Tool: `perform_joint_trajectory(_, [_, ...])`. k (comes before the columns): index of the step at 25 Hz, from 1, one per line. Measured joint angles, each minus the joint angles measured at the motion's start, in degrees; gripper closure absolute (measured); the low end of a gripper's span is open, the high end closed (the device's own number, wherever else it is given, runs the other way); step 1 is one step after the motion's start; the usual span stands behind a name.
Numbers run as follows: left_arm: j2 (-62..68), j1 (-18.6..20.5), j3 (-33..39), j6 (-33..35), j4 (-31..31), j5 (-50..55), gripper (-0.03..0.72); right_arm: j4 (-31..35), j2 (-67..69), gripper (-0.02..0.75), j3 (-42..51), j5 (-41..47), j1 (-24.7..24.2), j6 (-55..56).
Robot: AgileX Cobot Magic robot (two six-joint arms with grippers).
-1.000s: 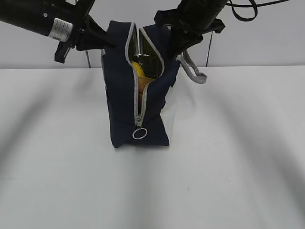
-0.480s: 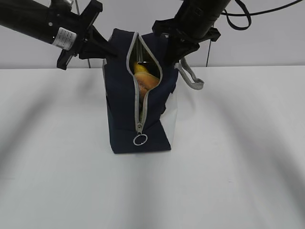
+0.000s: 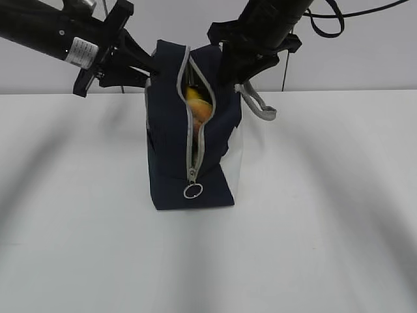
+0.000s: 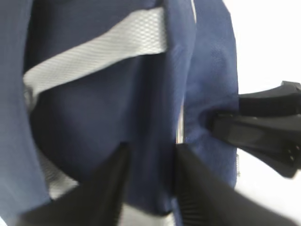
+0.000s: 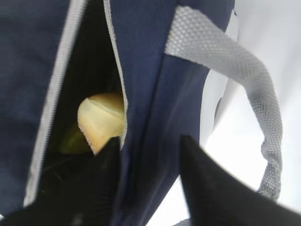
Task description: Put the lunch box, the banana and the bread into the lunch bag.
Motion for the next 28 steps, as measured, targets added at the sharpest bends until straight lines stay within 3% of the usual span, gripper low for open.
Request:
perform_joint_trajectory(3, [0.0, 1.15, 0.0, 0.0, -0.02, 0.87, 0.297, 0.0, -0.79, 0.29, 0.0, -0.09, 0.0, 0.0])
perform_joint_trajectory(7, [-1.76, 3.45, 0.0, 0.0, 0.09, 2.32, 0.215, 0.0, -3.79, 0.192, 0.0, -0.09, 0.0, -0.13])
perform_joint_trajectory(13, [-8.03, 5.05, 0.0, -0.54, 4.24, 6.89, 0.207, -0.44, -11.22, 0.178, 2.7, -0.13, 1.71, -1.96])
perform_joint_trajectory(21, [-16.67, 5.02, 0.0, -4.52, 15.55, 10.7, 0.206, -12.1, -24.31, 0.176, 18.09, -0.13, 11.18, -3.16])
perform_joint_trajectory(28, [-23.93, 2.72, 0.17, -7.1, 21.4, 11.62, 0.206, -13.13, -35.67, 0.176, 30.74, -0.13, 14.55, -2.52])
